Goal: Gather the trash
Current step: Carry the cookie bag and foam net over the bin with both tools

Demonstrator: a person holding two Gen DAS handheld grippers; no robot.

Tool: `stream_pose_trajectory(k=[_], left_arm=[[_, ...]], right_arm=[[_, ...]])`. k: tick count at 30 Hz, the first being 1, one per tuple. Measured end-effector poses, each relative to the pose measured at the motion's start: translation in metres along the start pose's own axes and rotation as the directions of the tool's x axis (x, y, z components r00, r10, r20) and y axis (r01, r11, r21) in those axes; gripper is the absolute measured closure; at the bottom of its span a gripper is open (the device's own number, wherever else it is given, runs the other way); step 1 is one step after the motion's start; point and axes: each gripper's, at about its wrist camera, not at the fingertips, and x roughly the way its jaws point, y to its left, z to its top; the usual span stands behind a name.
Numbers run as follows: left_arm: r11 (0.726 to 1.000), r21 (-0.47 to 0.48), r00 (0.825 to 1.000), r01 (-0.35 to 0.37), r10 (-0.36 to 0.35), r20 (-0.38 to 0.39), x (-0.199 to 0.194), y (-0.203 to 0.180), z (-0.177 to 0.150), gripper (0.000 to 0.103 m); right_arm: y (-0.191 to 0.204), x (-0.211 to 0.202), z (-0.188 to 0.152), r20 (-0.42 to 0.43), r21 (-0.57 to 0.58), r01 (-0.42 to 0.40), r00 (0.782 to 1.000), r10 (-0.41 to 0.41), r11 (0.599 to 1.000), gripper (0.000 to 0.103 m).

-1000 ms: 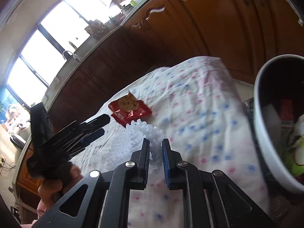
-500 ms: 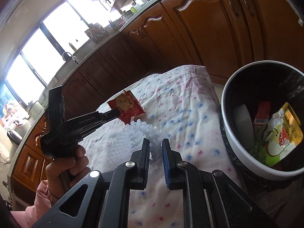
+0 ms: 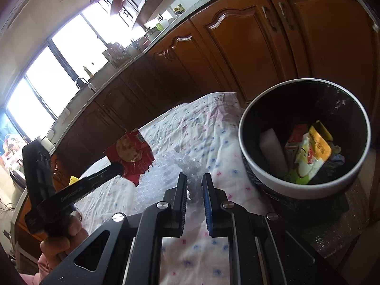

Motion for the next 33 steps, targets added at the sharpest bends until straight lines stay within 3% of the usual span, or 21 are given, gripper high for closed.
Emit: stream_pose_trajectory(k=[9,18,33], left_arm=[[0.995,0.102,1.0,-0.013,0.012,0.012,-0.03,-0.047,-0.031,0.101],[0.987,0.159,1.0,0.02,-0.02,-0.002,-0.041,-0.085,-0.049,0.102],[0.981,0.172,0.996,0.088,-0.086,-0.02,-0.042,-0.106,-0.057,0.101]], right_arm=[[-0.014,-0.037,-0.008,0.053,0.025,0.004,0.999,-0.005,1.0,0.09],[-0.026,-0.064,-0.014,0.1,0.051,0.013,0.995,-0.018,0.999,0.09],[-0.049,-0.079,-0.026,0.112,0.097,0.058,0.991,-0.069,0.994,0.09]])
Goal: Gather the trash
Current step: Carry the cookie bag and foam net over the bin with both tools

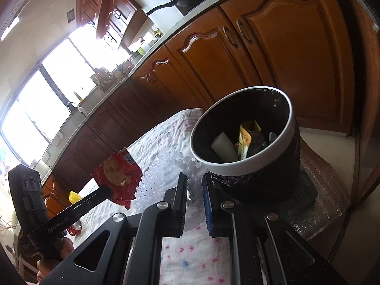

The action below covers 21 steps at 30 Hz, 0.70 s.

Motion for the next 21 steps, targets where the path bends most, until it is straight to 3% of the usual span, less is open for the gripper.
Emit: stream_pose_trajectory(k=[11,21], left_arm=[[0.999,-0.014,0.999,0.038,-0.038,-0.014,-0.001,-0.002,-0.006,0.102],[0.998,0.019,0.998,0.064,-0.063,-0.023,0.015,-0.017,0.014,0.102]], right_arm=[[-0.003,-0.007,0.009,0.033,-0.001,0.014,0.999,-0.014,1.0,0.09],[-0.015,-0.012,0.036,0.075,-0.003,0.05,0.996,-0.05,0.999,0.09]])
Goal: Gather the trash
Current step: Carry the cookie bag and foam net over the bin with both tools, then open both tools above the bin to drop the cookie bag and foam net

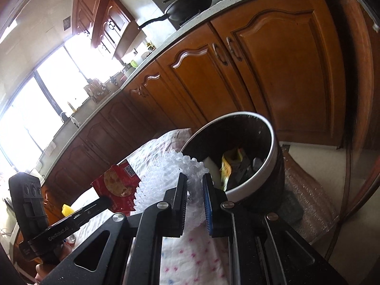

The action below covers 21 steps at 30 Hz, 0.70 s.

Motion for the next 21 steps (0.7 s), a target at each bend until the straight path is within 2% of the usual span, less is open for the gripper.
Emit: stream_pose_trajectory(k=[8,21], left_arm=[[0.999,0.028,1.0,0.016,-0.017,0.005,0.02,-0.012,0.022,0.102],[0.998,0.058,0.999,0.03,-0.028,-0.033,0.064,-0.033,0.048,0.102]], right_arm=[[-0.009,0.008,0.02,0.019,-0.002,0.031,0.999,-0.031,1.0,0.09],[-0.021,0.028,0.042,0.029,-0.009,0.084,0.996,-0.084,0.996,0.09]])
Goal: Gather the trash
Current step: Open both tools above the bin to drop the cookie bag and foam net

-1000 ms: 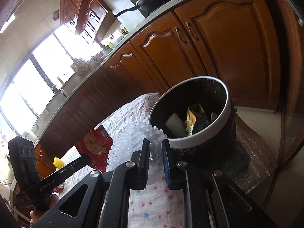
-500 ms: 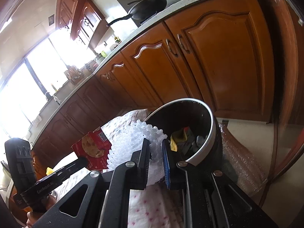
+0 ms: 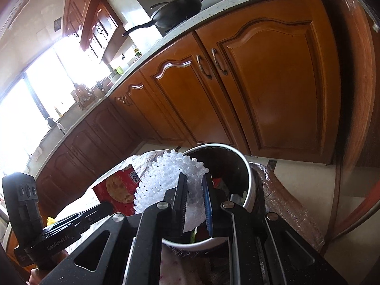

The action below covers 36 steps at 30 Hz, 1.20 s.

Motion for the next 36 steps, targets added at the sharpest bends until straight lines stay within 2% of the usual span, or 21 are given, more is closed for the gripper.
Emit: stream_pose_trajectory(k=[14,25,32,35,36], left_arm=[[1.0,-0.001,0.999,-0.019,0.019,-0.039,0.04,-0.003,0.017,0.102],[1.0,-0.009,0.996,-0.017,0.016,-0.084,0.067,-0.005,0.014,0.102],[1.0,-0.017,0.995,-0.016,0.014,-0.098,0.07,-0.004,0.014,0.101],[1.0,-0.018,0.995,-0.016,0.014,-0.099,0.07,-0.004,0.014,0.1],[1.0,-0.022,0.995,-0.02,0.018,-0.1,0.07,-0.003,0.014,0.096]], right_arm=[[-0.008,0.024,0.012,-0.012,-0.029,0.064,0.998,-0.065,0.998,0.09],[-0.011,0.05,0.012,-0.078,-0.04,0.077,0.994,-0.08,0.996,0.086],[-0.01,0.053,0.014,-0.082,-0.04,0.081,0.993,-0.084,0.996,0.085],[-0.012,0.052,0.015,-0.078,-0.034,0.088,0.993,-0.09,0.996,0.077],[-0.013,0.051,0.015,-0.077,-0.025,0.084,0.993,-0.086,0.996,0.069]])
